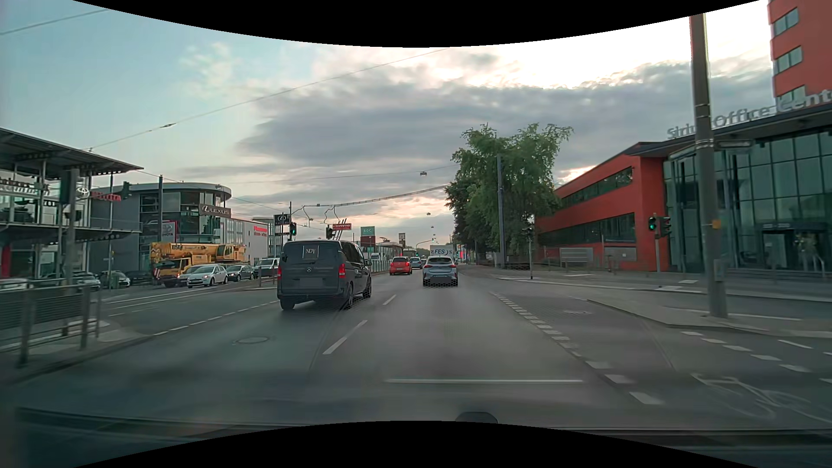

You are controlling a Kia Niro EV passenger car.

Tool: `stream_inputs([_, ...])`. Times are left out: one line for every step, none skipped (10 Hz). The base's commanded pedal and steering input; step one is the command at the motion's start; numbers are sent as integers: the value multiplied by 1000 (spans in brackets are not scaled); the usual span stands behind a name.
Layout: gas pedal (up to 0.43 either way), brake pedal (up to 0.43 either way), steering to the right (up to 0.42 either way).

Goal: Follow the waypoints while adhering to traffic rules and regulations

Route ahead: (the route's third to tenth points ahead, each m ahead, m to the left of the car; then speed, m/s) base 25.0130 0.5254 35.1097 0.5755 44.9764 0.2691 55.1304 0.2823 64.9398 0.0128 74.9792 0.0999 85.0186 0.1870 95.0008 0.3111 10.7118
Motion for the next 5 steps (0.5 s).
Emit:
stream_inputs([39, 0, -6])
stream_inputs([39, 0, -6])
stream_inputs([39, 0, -6])
stream_inputs([39, 0, -6])
stream_inputs([39, 0, -6])
